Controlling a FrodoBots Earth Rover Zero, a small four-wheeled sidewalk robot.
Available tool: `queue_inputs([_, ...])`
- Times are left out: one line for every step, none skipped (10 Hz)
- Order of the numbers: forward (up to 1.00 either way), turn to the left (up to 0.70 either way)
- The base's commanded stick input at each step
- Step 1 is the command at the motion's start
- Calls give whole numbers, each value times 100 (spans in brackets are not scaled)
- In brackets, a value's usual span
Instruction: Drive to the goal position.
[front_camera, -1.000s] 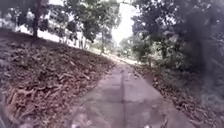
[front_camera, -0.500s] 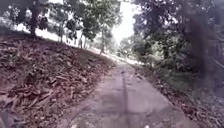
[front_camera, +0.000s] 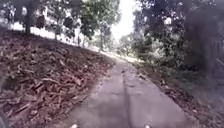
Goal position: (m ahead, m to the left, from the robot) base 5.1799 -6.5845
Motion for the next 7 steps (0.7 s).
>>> queue_inputs([70,-28])
queue_inputs([70,-17])
queue_inputs([70,-6])
queue_inputs([70,0])
queue_inputs([70,0])
queue_inputs([70,-4])
queue_inputs([70,-10])
